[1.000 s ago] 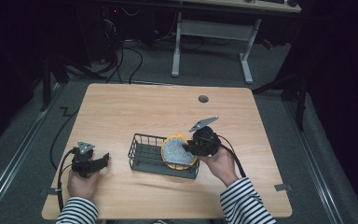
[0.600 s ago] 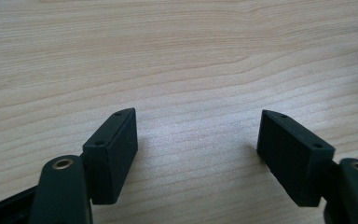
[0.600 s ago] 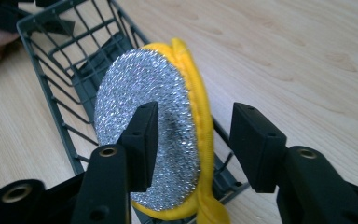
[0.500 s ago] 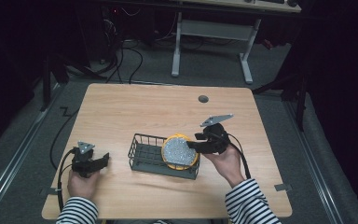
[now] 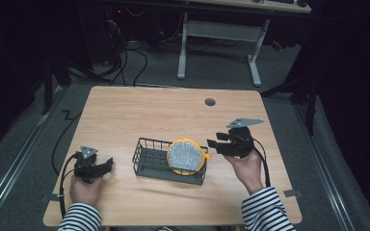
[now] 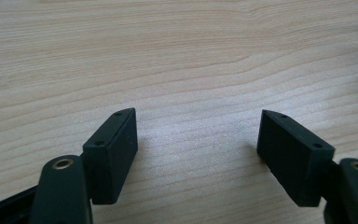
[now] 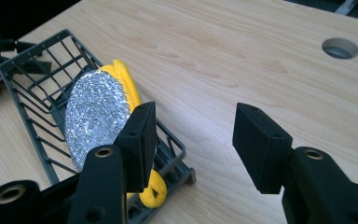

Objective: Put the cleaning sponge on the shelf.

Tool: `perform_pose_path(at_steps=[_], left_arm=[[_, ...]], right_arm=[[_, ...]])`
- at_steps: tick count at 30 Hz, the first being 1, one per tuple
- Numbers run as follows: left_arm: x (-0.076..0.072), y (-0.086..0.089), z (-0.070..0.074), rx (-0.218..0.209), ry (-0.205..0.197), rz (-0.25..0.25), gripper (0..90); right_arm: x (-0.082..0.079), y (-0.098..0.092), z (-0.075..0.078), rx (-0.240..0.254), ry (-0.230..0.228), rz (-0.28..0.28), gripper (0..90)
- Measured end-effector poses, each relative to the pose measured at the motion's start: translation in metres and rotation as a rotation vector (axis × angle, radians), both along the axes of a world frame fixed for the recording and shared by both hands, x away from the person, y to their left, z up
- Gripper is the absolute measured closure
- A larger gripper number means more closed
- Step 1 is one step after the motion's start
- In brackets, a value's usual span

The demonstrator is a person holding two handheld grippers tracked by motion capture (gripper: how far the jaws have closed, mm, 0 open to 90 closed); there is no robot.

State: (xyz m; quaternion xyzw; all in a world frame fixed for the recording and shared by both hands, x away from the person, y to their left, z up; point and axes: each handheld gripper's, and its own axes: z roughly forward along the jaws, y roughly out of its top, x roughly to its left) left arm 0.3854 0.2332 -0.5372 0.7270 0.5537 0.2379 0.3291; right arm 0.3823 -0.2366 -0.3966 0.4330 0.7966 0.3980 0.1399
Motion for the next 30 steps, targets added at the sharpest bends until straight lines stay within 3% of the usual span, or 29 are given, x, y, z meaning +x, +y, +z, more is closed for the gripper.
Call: perform_pose_path(at_steps=[6, 15, 18, 24, 27, 28, 30], left_arm=[[0.0, 0.0, 0.0, 0.001, 0.0, 0.0, 29.3], [0.0, 0.0, 0.0, 0.0, 0.0, 0.001, 29.3], [0.0, 0.0, 0.0, 0.0, 0.0, 0.0, 29.2], [0.0, 0.0, 0.0, 0.001, 0.0, 0.0, 29.2], [0.0, 0.0, 0.0, 0.001, 0.001, 0.0, 29.2], [0.0, 0.0, 0.0, 0.001, 0.001, 0.0, 29.2], [0.0, 0.0, 0.0, 0.001, 0.0, 0.001, 29.1]], right_arm=[[-0.006, -0.024, -0.008, 0.034, 0.007, -0.058, 51.4], [-0.016, -0.055, -0.025, 0.039, -0.001, -0.155, 49.8], [-0.019, -0.067, -0.048, 0.019, 0.002, -0.208, 47.3], [-0.028, -0.088, -0.115, -0.051, 0.029, -0.353, 45.1], [-0.031, -0.094, -0.13, -0.066, 0.028, -0.399, 43.2], [-0.033, -0.095, -0.133, -0.063, 0.003, -0.405, 43.0], [-0.034, -0.094, -0.133, -0.099, -0.008, -0.403, 42.3]])
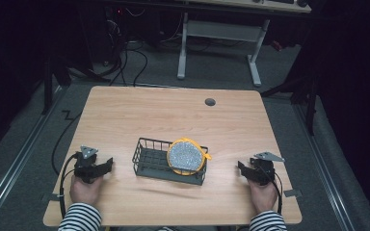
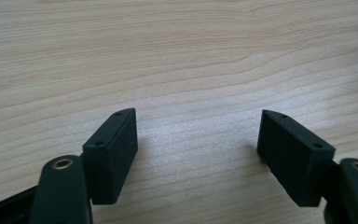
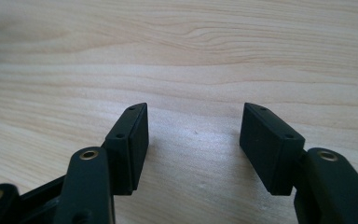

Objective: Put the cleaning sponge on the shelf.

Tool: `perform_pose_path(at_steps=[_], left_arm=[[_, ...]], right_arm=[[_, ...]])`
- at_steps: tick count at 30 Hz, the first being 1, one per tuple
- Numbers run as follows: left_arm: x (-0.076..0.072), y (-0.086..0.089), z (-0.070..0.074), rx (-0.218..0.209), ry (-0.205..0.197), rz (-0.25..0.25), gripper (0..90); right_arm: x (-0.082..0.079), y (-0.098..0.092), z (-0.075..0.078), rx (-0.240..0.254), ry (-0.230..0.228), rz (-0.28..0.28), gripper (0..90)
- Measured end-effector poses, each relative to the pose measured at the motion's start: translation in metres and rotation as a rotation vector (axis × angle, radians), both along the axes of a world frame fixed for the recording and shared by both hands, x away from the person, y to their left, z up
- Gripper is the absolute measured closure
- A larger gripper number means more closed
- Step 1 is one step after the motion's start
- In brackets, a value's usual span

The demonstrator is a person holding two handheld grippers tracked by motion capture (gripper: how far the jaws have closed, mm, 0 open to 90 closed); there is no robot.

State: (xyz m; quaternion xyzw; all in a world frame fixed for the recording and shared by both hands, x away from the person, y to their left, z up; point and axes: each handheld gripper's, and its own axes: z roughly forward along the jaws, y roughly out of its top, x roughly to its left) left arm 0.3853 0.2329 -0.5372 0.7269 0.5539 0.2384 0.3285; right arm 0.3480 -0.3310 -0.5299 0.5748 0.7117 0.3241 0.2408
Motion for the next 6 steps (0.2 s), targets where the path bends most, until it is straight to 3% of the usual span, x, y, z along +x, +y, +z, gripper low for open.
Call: perform_pose_path(at_steps=[3, 6], left_arm=[[-0.0001, 0.0001, 0.0001, -0.001, 0.001, -0.001, 29.1], [-0.0001, 0.0002, 0.0001, -0.002, 0.001, 0.0, 29.0]], right_arm=[[-0.0006, 0.0051, -0.0002, -0.057, -0.003, 0.009, 41.3], [0.0, 0.0042, -0.0003, -0.051, -0.002, 0.008, 40.8]])
